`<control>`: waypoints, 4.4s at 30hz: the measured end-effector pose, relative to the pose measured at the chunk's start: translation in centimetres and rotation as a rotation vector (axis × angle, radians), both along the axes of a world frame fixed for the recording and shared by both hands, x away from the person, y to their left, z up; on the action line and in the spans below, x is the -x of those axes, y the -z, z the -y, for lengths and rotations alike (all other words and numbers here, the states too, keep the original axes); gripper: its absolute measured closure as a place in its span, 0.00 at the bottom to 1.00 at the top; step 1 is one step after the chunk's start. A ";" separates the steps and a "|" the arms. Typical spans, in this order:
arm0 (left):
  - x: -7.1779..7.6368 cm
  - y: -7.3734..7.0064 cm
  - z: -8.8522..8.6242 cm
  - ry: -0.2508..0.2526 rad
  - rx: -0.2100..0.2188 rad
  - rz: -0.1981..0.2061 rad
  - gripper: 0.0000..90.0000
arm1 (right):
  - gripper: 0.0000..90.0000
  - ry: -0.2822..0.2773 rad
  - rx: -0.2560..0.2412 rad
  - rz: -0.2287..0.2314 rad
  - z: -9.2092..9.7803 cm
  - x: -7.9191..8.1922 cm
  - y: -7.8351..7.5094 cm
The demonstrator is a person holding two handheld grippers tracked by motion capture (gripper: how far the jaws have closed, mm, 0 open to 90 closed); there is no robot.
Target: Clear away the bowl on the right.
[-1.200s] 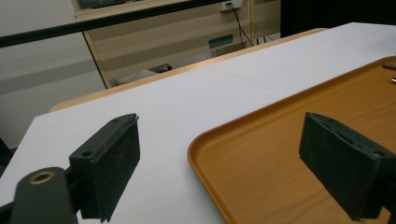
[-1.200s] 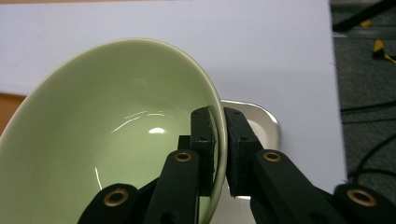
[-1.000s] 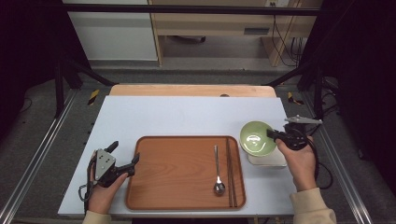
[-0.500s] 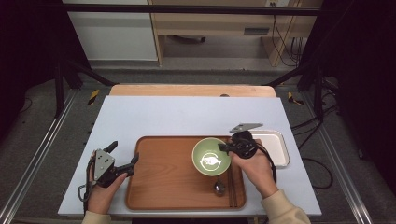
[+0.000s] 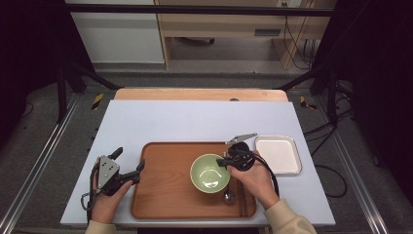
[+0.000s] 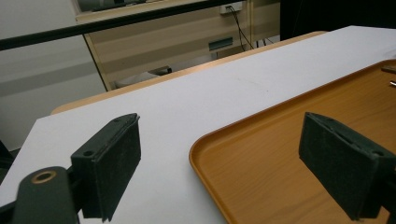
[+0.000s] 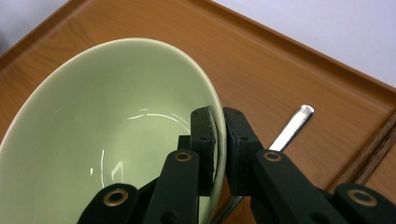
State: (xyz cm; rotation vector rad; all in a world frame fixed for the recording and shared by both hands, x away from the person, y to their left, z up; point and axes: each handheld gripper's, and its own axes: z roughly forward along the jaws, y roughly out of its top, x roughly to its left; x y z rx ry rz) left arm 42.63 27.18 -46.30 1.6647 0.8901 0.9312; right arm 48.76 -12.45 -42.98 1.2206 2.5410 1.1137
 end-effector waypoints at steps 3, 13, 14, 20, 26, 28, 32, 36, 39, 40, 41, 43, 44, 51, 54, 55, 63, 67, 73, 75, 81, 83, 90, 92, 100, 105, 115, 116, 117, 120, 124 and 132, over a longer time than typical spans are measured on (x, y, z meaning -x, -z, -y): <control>0.0 0.0 0.0 0.000 0.000 0.000 0.14 | 0.93 -0.001 -0.004 -0.018 0.1 -0.1 0.1; 0.0 0.0 0.1 0.002 -0.001 -0.001 0.14 | 0.92 -0.006 -0.003 -0.041 0.2 -0.4 0.7; 0.0 0.0 0.1 0.002 -0.002 -0.001 0.14 | 0.92 -0.006 -0.008 -0.047 0.3 -0.5 0.8; 0.0 0.0 0.1 0.005 -0.004 0.000 0.14 | 0.81 -0.007 -0.059 -0.012 0.8 -0.7 0.9; 0.0 0.0 0.0 0.002 -0.002 0.004 0.14 | 0.63 0.033 -0.109 0.092 2.7 0.0 -0.7; 0.0 -0.1 -0.1 0.002 -0.002 0.004 0.14 | 0.58 0.055 -0.124 0.126 3.7 0.2 -1.2; 0.0 0.0 0.0 0.003 -0.002 0.003 0.14 | 0.53 0.104 -0.154 0.158 5.1 0.3 -1.7; 0.0 -0.1 0.0 0.003 -0.002 0.004 0.14 | 0.51 0.112 -0.150 0.168 5.6 0.3 -1.7; 0.0 -0.1 0.0 0.001 -0.002 0.004 0.14 | 0.51 0.107 -0.143 0.177 5.4 0.2 -1.6; 0.0 -0.1 -0.1 0.001 -0.002 0.004 0.14 | 0.51 0.110 -0.144 0.178 5.3 0.2 -1.6; 0.0 0.0 -0.1 0.001 0.000 0.005 0.14 | 0.51 0.108 -0.144 0.179 5.3 0.2 -1.6; 0.0 0.0 -0.1 0.001 0.000 0.004 0.14 | 0.50 0.108 -0.144 0.178 5.3 0.3 -1.7; 0.0 0.0 -0.1 0.001 0.000 0.005 0.14 | 0.50 0.110 -0.142 0.182 5.4 0.2 -1.7; 0.0 -0.1 -0.1 0.002 0.003 0.006 0.13 | 0.45 0.133 -0.144 0.209 6.1 0.3 -2.1; 0.0 -0.1 -0.2 0.003 0.005 0.005 0.13 | 0.41 0.146 -0.144 0.232 6.6 0.4 -2.4; 0.0 -0.1 -0.2 0.005 0.006 0.006 0.13 | 0.40 0.152 -0.145 0.241 6.8 0.4 -2.5; 0.0 -0.1 -0.2 0.006 0.009 0.009 0.13 | 0.27 0.202 -0.150 0.292 8.8 0.5 -3.0; 0.0 -0.1 -0.2 0.005 0.009 0.009 0.13 | 0.21 0.213 -0.128 0.323 9.7 0.6 -3.0; 0.0 -0.2 -0.3 0.002 0.011 0.012 0.12 | 0.20 0.258 -0.104 0.338 11.1 0.6 -2.9; 0.0 -0.2 -0.4 -0.001 0.018 0.014 0.11 | 0.22 0.276 -0.095 0.338 11.7 0.7 -2.8; 0.0 -0.3 -0.6 -0.009 0.030 0.015 0.09 | 0.28 0.353 -0.073 0.361 14.0 0.9 -2.7; 0.0 -0.3 -0.6 -0.008 0.029 0.014 0.09 | 0.29 0.377 -0.071 0.358 14.9 0.9 -2.6; 0.0 -0.3 -0.5 -0.005 0.028 0.013 0.09 | 0.32 0.442 -0.059 0.338 17.4 0.9 -2.0; 0.0 -0.3 -0.5 -0.004 0.027 0.013 0.09 | 0.32 0.454 -0.062 0.332 17.8 0.9 -1.8; 0.0 -0.2 -0.5 0.000 0.029 0.012 0.09 | 0.35 0.503 -0.073 0.300 19.4 1.0 -1.3; 0.0 -0.2 -0.4 0.000 0.028 0.011 0.09 | 0.36 0.526 -0.068 0.277 20.3 1.0 -1.0; 0.0 -0.2 -0.4 0.002 0.027 0.010 0.09 | 0.41 0.565 -0.045 0.236 21.8 0.9 -0.1; 0.0 -0.2 -0.4 0.002 0.026 0.010 0.09 | 0.41 0.569 -0.045 0.227 21.9 0.9 0.0; 0.0 -0.2 -0.4 0.002 0.027 0.010 0.09 | 0.42 0.575 -0.044 0.225 22.0 0.9 0.1; 0.0 -0.2 -0.4 0.002 0.027 0.011 0.09 | 0.45 0.587 -0.047 0.221 22.3 1.0 0.2; 0.0 -0.3 -0.4 0.004 0.028 0.010 0.09 | 0.49 0.592 -0.044 0.212 22.9 1.0 0.6; 0.0 -0.2 -0.4 0.004 0.027 0.009 0.09 | 0.57 0.621 -0.036 0.163 23.6 0.9 1.5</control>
